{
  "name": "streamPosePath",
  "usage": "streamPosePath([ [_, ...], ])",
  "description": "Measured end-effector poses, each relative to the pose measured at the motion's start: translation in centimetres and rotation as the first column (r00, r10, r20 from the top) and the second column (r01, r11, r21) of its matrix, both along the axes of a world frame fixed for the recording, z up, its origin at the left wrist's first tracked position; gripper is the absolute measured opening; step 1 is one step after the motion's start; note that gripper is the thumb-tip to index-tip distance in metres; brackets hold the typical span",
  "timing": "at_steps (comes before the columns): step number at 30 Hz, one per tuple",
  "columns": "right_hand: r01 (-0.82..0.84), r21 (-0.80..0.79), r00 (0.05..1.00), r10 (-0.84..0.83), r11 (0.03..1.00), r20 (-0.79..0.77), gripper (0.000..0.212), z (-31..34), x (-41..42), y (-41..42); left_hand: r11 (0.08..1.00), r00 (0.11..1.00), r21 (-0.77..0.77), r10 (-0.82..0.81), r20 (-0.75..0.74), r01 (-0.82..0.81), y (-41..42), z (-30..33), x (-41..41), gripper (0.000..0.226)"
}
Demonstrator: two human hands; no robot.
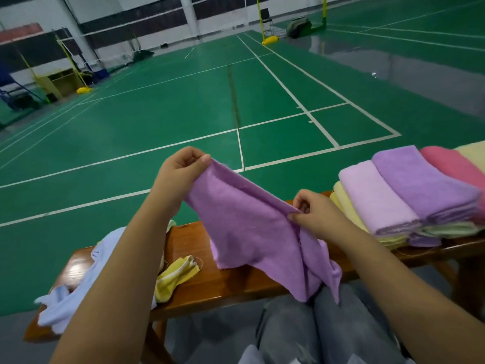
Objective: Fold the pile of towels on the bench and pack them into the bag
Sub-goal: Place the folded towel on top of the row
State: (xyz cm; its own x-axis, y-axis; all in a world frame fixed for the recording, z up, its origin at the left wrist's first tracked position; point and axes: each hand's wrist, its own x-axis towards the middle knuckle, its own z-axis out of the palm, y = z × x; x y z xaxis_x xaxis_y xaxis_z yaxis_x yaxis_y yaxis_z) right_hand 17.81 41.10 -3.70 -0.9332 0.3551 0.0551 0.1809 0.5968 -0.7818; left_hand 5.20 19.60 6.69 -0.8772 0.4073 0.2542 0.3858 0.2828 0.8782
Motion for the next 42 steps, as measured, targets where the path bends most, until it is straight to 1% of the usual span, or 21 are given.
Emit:
streamPosePath([
  [5, 0.261, 0.165, 0.965, -0.262, 0.951, -0.011, 0.015, -1.1, 0.9, 2.4, 0.977, 0.969, 0.144, 0.126, 0.214, -0.159, -0.9, -0.6, -0.7, 0.022],
  [7, 0.336, 0.143, 0.937, -0.346, 0.931, 0.045, 0.01, -1.6, 1.5, 3.1, 0.966, 0.942, 0.138, 0.17, 0.289, -0.217, -1.0, -1.3, -1.1, 0.02],
  [10, 0.322, 0.025, 0.937, -0.322, 0.946, 0.138, 0.003, -1.6, 1.8, 3.2, 0.966, 0.893, 0.058, 0.209, 0.397, -0.252, -0.6, -2.9, -1.7, 0.02],
  [12, 0.293, -0.093, 0.953, -0.283, 0.951, 0.111, 0.006, -0.8, 1.8, 3.1, 0.968, 0.872, 0.048, 0.201, 0.446, -0.247, 0.4, -4.1, -1.9, 0.021],
  [15, 0.297, -0.285, 0.955, -0.291, 0.911, 0.063, 0.009, 0.2, 1.3, 3.1, 0.987, 0.873, 0.104, 0.054, 0.485, -0.118, 3.0, -5.6, -1.8, 0.021],
  [17, 0.358, -0.463, 0.927, -0.367, 0.811, 0.073, 0.012, -0.2, 0.4, 3.7, 0.99, 0.846, 0.14, -0.09, 0.525, 0.019, 4.8, -6.9, -1.5, 0.019],
  [18, 0.389, -0.523, 0.912, -0.398, 0.759, 0.102, 0.014, -0.7, 0.1, 4.0, 0.994, 0.854, 0.066, -0.106, 0.51, 0.084, 5.5, -8.1, -1.6, 0.018],
  [19, 0.421, -0.565, 0.896, -0.423, 0.71, 0.137, 0.019, -1.3, -0.2, 4.2, 0.986, 0.893, -0.098, -0.076, 0.444, 0.133, 6.0, -9.5, -1.8, 0.018],
  [20, 0.447, -0.597, 0.882, -0.441, 0.666, 0.167, 0.027, -2.2, -0.3, 4.3, 0.947, 0.94, -0.291, -0.031, 0.339, 0.136, 6.1, -11.2, -2.3, 0.021],
  [21, 0.466, -0.619, 0.87, -0.455, 0.632, 0.191, 0.041, -3.1, -0.3, 4.3, 0.891, 0.975, -0.448, 0.025, 0.223, 0.08, 6.0, -12.9, -2.9, 0.028],
  [22, 0.483, -0.619, 0.861, -0.466, 0.619, 0.206, 0.055, -3.9, -0.1, 4.1, 0.841, 0.983, -0.54, 0.079, 0.165, 0.023, 5.5, -14.6, -3.4, 0.033],
  [23, 0.499, -0.593, 0.855, -0.469, 0.632, 0.22, 0.065, -4.7, 0.3, 3.7, 0.795, 0.983, -0.606, 0.12, 0.142, -0.01, 4.9, -16.4, -3.8, 0.034],
  [24, 0.501, -0.551, 0.859, -0.458, 0.667, 0.227, 0.067, -5.3, 0.9, 3.2, 0.734, 0.985, -0.678, 0.132, 0.11, -0.023, 4.1, -18.3, -4.0, 0.034],
  [27, 0.425, -0.436, 0.905, -0.355, 0.793, 0.235, 0.059, -8.1, 2.3, 1.7, 0.512, 0.996, -0.857, 0.031, 0.081, 0.053, 1.9, -22.9, -3.7, 0.042],
  [28, 0.396, -0.375, 0.914, -0.32, 0.838, 0.249, 0.058, -9.0, 2.6, 1.3, 0.494, 0.998, -0.869, 0.035, 0.053, 0.029, 1.5, -23.6, -3.6, 0.043],
  [31, 0.333, -0.193, 0.926, -0.281, 0.923, 0.251, 0.052, -11.1, 2.9, 0.7, 0.525, 0.995, -0.847, 0.084, -0.048, -0.085, 1.2, -23.8, -2.9, 0.038],
  [33, 0.327, -0.049, 0.923, -0.308, 0.944, 0.23, 0.048, -11.8, 2.7, 0.5, 0.618, 0.995, -0.782, 0.096, -0.031, -0.084, 1.0, -23.3, -2.2, 0.033],
  [35, 0.331, 0.127, 0.901, -0.353, 0.935, 0.25, 0.047, -11.9, 2.3, 0.2, 0.724, 0.986, -0.681, 0.164, 0.017, -0.108, 0.5, -22.5, -1.3, 0.025],
  [38, 0.27, 0.332, 0.856, -0.383, 0.904, 0.346, 0.045, -11.9, 1.7, 0.1, 0.852, 0.935, -0.45, 0.342, 0.094, -0.267, -0.4, -20.5, -0.8, 0.015],
  [40, 0.245, 0.376, 0.86, -0.379, 0.894, 0.341, 0.036, -11.8, 1.2, 0.1, 0.867, 0.879, -0.27, 0.462, 0.117, -0.42, -0.9, -18.6, -1.2, 0.017],
  [42, 0.299, 0.32, 0.88, -0.389, 0.899, 0.272, 0.021, -11.4, 0.8, 0.0, 0.838, 0.821, -0.116, 0.545, 0.168, -0.533, -1.6, -16.5, -1.6, 0.021],
])
